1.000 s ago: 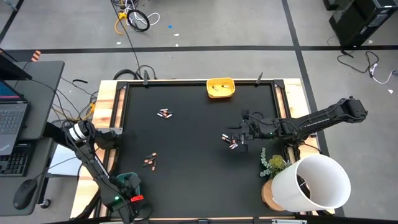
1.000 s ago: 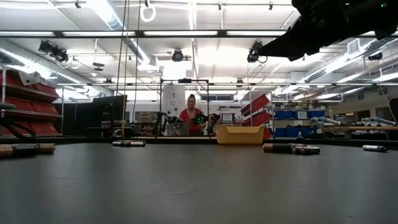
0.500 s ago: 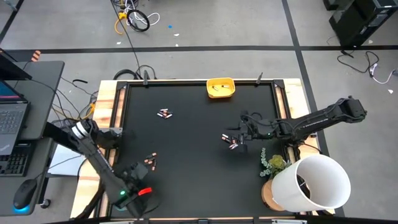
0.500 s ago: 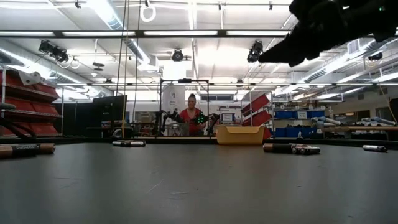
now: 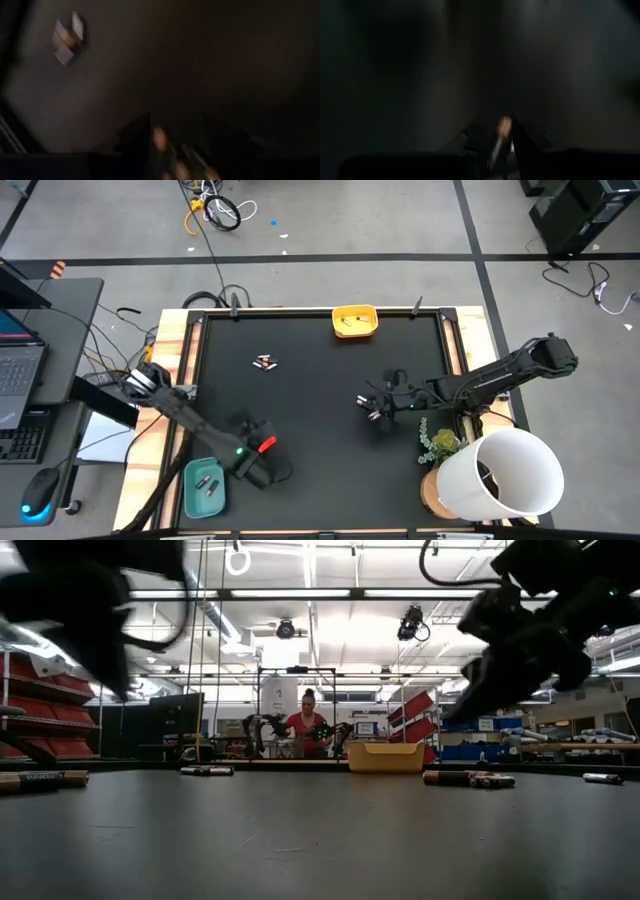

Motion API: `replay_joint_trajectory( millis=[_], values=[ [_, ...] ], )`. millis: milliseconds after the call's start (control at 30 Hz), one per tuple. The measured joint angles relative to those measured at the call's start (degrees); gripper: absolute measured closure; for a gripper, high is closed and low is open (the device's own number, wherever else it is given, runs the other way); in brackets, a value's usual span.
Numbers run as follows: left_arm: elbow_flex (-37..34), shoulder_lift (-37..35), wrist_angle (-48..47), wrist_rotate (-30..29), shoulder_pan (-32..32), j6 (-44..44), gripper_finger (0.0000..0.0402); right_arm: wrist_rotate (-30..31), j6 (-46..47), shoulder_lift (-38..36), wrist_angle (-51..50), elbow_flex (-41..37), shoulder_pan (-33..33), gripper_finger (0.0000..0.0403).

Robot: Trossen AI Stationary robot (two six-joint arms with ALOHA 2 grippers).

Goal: Sort batteries
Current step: Put the silver battery into the yellow bin

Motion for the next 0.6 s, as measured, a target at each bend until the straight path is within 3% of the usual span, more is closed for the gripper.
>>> replay_joint_trajectory(
  millis=[267,400,500,600],
  values=[
    [0.0,0.0,0.8,-24.3,7.0,10.5,0.0204,5.7,14.9,-2.1,-25.0,7.1,-0.1,0.0304],
    [-1.4,0.0,7.7,-28.4,11.6,22.9,0.0204,1.8,19.6,-2.1,-36.1,11.1,-3.6,0.03],
    [-4.4,0.0,17.7,-30.2,14.6,37.5,0.0204,-3.4,22.7,-2.1,-42.5,12.6,-8.6,0.0303],
    [-8.4,0.1,30.6,-31.6,17.3,53.2,0.0204,-4.4,26.4,-2.1,-48.4,13.1,-12.6,0.0304]
  ],
)
